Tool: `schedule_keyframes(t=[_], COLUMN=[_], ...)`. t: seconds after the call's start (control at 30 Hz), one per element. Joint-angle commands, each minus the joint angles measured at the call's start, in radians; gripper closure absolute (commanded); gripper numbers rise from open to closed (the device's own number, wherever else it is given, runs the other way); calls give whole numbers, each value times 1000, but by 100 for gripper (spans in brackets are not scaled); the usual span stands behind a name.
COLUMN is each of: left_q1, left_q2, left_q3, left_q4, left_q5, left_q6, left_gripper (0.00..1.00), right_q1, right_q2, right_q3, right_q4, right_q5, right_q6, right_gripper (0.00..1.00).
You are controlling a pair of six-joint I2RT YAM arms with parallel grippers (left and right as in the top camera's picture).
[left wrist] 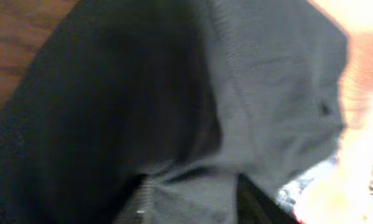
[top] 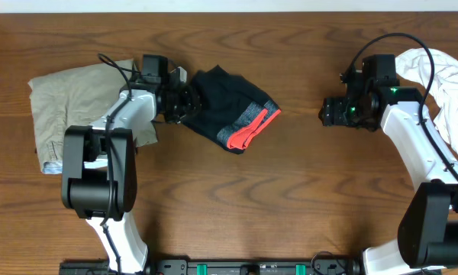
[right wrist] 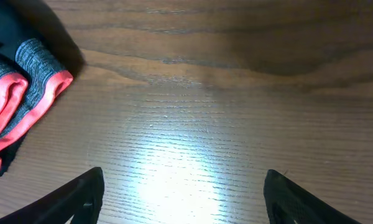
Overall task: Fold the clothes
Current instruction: 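Release the right gripper and lift the bundle left with the left gripper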
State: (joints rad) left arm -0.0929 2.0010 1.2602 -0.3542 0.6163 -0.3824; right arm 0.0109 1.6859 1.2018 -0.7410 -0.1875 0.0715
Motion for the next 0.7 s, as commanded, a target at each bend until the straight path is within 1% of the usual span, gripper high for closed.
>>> schedule_keyframes(t=[0.0, 0.03, 0.1, 0.17, 0.23, 0.27, 0.33, 0.43, 0.53, 0.6, 0.67], left_q1=[0, 0, 3, 4, 3, 2, 2, 2, 2, 2, -3], left_q2=[-35, -55, -99, -152, -200, -217, -237, -231, -211, -195, -183], left_q3=[23, 23, 23, 23, 23, 23, 21, 2, -44, -86, -127], left_q4=[-3, -8, -28, -66, -137, -177, -254, -313, -299, -250, -179], left_q5=[87, 87, 72, 29, -84, -142, -222, -236, -236, -236, -214], left_q6=[41, 49, 49, 37, -34, -75, -144, -214, -295, -340, -353], left_gripper=[37, 28, 14, 5, 0, 2, 2, 2, 2, 2, 2], right_q1=[-3, -3, -3, -3, -3, -3, -3, -3, -3, -3, -3], right_q2=[3, 3, 3, 3, 3, 3, 3, 3, 3, 3, 3], right_q3=[22, 22, 22, 21, 19, 19, 18, 18, 18, 18, 18], right_q4=[1, 4, 5, 5, 5, 7, 11, 16, 15, 11, 6], right_q5=[-12, -12, -12, -11, -11, -11, -11, -12, -12, -12, -12], right_q6=[10, 10, 10, 9, 10, 10, 10, 10, 10, 10, 10], right_gripper=[19, 19, 16, 16, 15, 15, 14, 14, 14, 14, 14])
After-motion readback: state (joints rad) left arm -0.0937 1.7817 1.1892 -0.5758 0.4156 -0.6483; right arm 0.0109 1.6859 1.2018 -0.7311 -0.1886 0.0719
